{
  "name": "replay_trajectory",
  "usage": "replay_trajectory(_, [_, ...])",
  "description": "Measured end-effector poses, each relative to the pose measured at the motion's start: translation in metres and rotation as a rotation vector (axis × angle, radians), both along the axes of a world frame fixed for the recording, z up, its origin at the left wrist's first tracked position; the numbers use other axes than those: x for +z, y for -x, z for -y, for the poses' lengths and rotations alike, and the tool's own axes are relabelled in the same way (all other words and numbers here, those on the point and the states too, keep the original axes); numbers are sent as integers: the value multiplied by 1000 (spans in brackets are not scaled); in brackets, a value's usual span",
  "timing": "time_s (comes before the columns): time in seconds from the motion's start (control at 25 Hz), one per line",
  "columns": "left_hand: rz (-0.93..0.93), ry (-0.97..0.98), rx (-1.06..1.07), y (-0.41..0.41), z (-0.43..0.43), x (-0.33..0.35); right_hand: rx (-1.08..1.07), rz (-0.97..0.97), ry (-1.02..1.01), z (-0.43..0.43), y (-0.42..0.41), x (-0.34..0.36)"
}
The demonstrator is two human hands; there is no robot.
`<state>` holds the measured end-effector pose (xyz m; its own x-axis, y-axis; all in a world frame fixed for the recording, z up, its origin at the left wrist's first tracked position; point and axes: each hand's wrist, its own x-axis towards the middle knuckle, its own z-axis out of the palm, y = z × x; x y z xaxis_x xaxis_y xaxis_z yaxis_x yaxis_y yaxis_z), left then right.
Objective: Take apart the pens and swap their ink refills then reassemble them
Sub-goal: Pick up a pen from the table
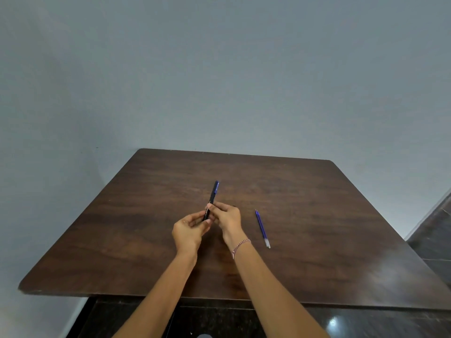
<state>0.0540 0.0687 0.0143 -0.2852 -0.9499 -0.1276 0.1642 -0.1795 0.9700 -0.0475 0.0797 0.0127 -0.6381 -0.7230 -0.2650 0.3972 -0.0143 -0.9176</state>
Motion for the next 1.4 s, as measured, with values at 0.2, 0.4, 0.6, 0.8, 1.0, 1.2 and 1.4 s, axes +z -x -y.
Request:
replay_trajectory(0.2, [24,27,-32,-11,-4,1,11,-12,49,-21,-1,11])
replay_trajectory(0.4, [-177,-44,-153,-14,8,6,180,-80,64,-54,-18,4])
replay_trajectory(0.6, [-209,-13,-406,-1,8,7,170,-95,96,-73,-30,-6])
replay_trajectory(0.8, [-319,-92,-429,10,11,1,135,-158,150,-74,-30,-11])
replay_trajectory(1.0, [-570,-245,-344,12,15,-17,195,-159,197,-69,-28,-23])
replay_trajectory(1.2, [-524,-188,-481,18,21,-23,317,-110,240,-63,-17,-32])
replay_trajectory(1.4, [-511,-143,-555,18,21,-21,411,-86,246,-64,-13,-29])
